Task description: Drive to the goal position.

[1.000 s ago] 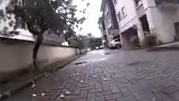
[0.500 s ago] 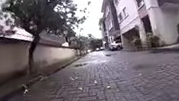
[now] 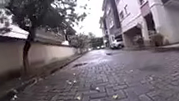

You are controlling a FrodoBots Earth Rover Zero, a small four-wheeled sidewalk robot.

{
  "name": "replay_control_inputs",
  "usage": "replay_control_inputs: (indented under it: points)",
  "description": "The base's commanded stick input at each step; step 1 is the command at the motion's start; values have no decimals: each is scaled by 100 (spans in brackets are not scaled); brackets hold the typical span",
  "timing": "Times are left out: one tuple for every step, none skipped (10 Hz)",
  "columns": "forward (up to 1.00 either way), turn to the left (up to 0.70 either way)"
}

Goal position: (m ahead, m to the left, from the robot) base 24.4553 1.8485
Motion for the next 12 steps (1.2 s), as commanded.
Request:
replay_control_inputs:
  points:
    - [70, 0]
    - [70, 0]
    - [70, 0]
    - [70, 0]
    - [70, 0]
    - [70, 0]
    - [70, 0]
    - [70, 0]
    - [70, 0]
    - [70, 0]
    - [70, 0]
    - [70, 0]
